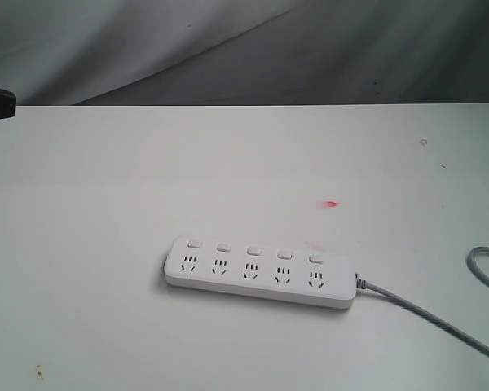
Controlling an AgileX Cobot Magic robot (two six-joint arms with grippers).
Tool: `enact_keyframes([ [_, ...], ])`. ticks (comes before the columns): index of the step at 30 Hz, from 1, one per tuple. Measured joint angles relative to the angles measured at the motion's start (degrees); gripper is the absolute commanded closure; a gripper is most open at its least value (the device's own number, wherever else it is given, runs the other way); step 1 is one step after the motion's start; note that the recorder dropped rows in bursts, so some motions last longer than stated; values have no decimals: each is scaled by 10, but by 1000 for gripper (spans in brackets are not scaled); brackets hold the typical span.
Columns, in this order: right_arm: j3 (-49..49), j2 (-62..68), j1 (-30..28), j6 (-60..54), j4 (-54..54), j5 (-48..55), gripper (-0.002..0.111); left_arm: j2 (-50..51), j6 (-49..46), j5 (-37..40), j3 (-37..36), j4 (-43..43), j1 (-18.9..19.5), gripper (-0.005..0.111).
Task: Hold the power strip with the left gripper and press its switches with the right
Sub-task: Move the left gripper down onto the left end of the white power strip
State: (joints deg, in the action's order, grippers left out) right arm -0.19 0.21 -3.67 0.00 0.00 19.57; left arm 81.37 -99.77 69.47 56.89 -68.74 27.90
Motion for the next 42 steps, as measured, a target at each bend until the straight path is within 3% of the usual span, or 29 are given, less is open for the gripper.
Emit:
enact_keyframes([
  [8, 0, 0, 0, 0, 0, 0, 108, 0, -6, 0, 0, 5, 0, 106],
  [15, 0, 0, 0, 0, 0, 0, 108, 0, -161, 0, 0, 13, 0, 106],
  [21, 0, 0, 0, 0, 0, 0, 108, 3, -196, 0, 0, 31, -7, 107],
  [37, 0, 0, 0, 0, 0, 0, 108, 200, -198, -24, 80, 246, -168, 106],
  [42, 0, 0, 0, 0, 0, 0, 108, 241, -198, -67, 100, 271, -214, 92],
])
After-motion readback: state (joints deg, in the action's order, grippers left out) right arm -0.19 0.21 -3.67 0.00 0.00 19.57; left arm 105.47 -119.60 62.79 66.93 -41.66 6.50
